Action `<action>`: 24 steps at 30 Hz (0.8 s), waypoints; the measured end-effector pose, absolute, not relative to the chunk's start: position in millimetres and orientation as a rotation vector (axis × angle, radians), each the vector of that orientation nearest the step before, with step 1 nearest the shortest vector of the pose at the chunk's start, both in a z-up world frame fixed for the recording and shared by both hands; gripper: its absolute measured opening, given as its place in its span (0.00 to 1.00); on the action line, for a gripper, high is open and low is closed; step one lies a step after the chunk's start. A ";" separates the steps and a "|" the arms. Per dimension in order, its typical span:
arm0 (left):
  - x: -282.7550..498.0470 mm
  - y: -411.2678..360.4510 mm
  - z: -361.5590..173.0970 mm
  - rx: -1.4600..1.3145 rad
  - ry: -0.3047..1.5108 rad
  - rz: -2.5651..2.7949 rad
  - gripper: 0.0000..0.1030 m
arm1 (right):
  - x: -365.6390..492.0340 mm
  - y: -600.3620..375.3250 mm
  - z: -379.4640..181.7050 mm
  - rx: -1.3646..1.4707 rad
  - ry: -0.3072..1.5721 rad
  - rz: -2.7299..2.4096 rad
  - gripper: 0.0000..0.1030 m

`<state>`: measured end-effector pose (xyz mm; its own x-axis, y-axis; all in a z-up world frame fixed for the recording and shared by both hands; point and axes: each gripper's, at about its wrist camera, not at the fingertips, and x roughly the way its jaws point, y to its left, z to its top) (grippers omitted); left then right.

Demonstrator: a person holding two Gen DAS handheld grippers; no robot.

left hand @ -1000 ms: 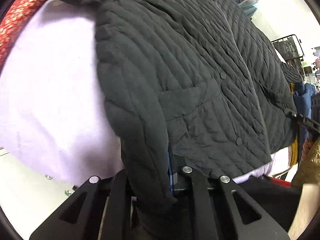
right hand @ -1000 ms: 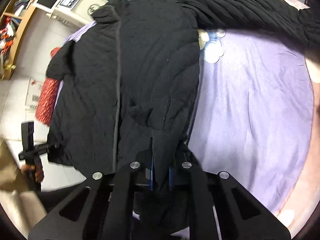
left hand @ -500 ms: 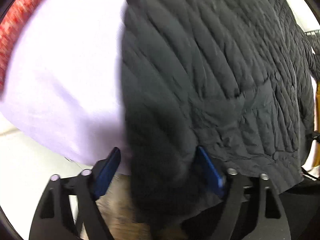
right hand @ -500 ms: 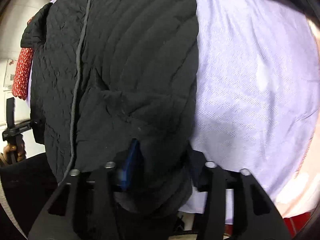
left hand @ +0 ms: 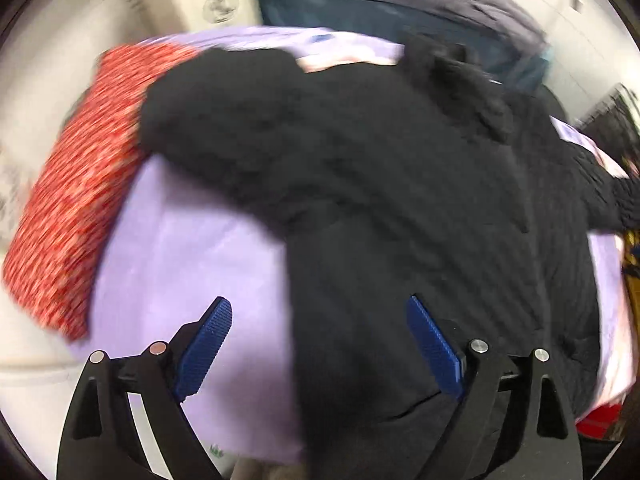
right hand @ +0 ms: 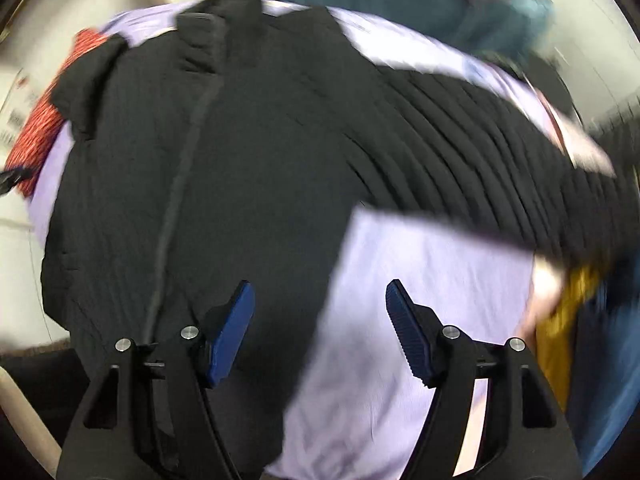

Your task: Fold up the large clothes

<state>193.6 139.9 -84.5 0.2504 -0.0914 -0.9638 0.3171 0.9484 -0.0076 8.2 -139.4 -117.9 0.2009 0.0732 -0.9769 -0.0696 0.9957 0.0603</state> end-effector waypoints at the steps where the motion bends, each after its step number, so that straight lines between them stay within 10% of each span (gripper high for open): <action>1: 195.3 123.4 -89.2 0.210 1.297 -0.316 0.84 | 11.7 -124.2 -120.1 -0.033 1.359 0.112 0.66; 11: 126.1 66.5 -188.5 0.222 1.514 -0.371 0.87 | -5.1 0.3 -220.3 -0.248 1.547 0.341 0.67; 19: 107.5 56.4 -219.5 0.330 1.439 -0.341 0.95 | -2.7 -12.9 -243.0 -0.214 1.574 0.268 0.95; 24: 108.3 50.0 -225.9 0.324 1.445 -0.318 0.96 | 11.4 -17.8 -251.2 -0.198 1.603 0.251 0.95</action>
